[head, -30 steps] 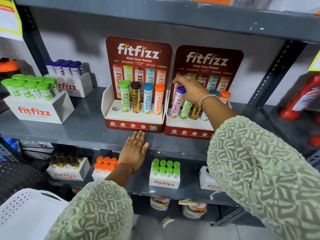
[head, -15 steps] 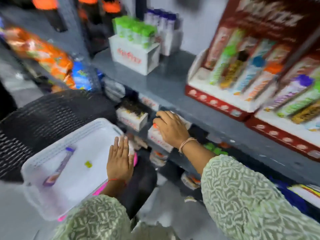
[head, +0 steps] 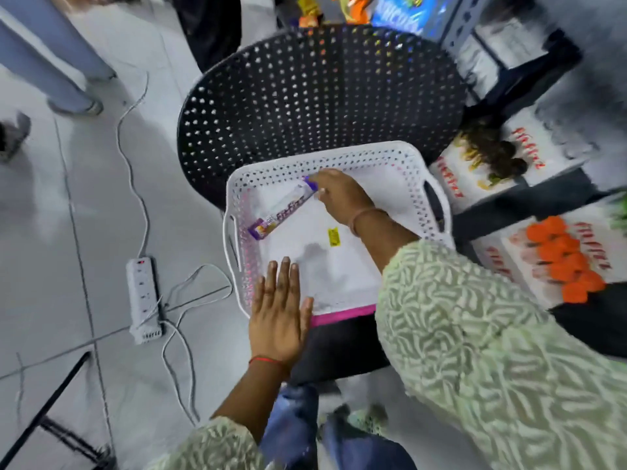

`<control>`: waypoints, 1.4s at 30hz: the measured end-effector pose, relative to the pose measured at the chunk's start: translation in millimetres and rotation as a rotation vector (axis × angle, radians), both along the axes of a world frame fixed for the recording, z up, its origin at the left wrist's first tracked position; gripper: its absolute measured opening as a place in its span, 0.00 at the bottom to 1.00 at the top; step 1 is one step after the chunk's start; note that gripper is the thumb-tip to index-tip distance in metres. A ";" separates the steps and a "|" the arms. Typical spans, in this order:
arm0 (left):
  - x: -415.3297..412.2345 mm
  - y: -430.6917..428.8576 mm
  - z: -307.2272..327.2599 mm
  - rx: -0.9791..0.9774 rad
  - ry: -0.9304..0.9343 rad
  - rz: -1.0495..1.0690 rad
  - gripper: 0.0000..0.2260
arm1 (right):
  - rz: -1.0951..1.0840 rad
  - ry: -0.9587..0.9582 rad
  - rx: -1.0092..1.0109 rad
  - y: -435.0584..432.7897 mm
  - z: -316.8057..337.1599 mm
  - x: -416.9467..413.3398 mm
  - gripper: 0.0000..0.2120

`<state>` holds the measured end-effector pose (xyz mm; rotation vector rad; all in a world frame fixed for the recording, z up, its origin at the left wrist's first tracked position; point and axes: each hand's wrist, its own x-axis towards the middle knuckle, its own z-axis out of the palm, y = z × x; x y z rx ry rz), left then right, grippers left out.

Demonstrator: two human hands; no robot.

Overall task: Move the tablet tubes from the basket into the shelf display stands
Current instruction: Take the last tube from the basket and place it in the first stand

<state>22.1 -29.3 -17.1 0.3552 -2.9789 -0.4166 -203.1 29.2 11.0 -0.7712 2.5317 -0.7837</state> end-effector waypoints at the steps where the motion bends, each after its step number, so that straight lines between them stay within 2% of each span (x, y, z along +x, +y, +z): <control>1: 0.0 0.6 -1.4 -0.012 0.004 0.014 0.27 | 0.086 -0.022 0.039 -15.2 -7.8 -5.5 0.22; 4: 0.4 0.2 -2.5 -0.050 0.026 0.031 0.27 | 0.243 0.006 0.162 -30.4 -25.4 -12.1 0.24; 7: -0.3 -0.9 -2.5 -0.051 0.018 0.034 0.27 | 0.151 0.016 0.158 -7.6 -26.9 -9.8 0.20; 10: -0.1 -2.9 -2.5 -0.027 -0.012 0.025 0.26 | 0.020 -0.089 0.100 26.6 0.1 -2.6 0.18; 13: -0.9 -4.3 2.0 0.028 -0.049 0.002 0.27 | -0.098 -0.111 -0.004 62.4 49.4 5.5 0.16; 16: -7.0 -1.4 12.2 0.135 -0.078 0.012 0.30 | -0.106 -0.022 0.044 108.8 101.2 12.2 0.17; 19: -33.0 31.4 36.8 0.213 0.005 -0.083 0.31 | -0.158 0.052 0.069 171.9 166.3 24.9 0.16; 21: -61.2 71.7 63.1 0.238 0.093 -0.217 0.31 | -0.224 0.129 0.083 219.8 219.0 40.1 0.15; 26: -121.2 197.3 143.1 0.301 0.262 -0.548 0.30 | -0.564 0.332 0.095 323.8 344.7 87.6 0.12; 28: -129.4 247.6 172.0 0.340 0.314 -0.649 0.30 | -0.680 0.431 0.166 353.7 383.9 101.1 0.11; 30: -132.3 287.6 191.0 0.366 0.354 -0.740 0.30 | -0.781 0.512 0.240 376.7 411.0 104.8 0.14; 35: -150.5 330.5 207.5 0.324 0.383 -0.859 0.33 | -0.993 0.559 0.281 410.8 434.0 92.7 0.21; 40: -171.2 327.4 196.5 0.227 0.242 -0.910 0.39 | -1.073 0.553 0.222 423.9 428.0 63.4 0.19; 42: -175.1 325.3 190.4 0.184 0.196 -0.931 0.40 | -1.068 0.509 0.205 423.4 424.1 52.0 0.15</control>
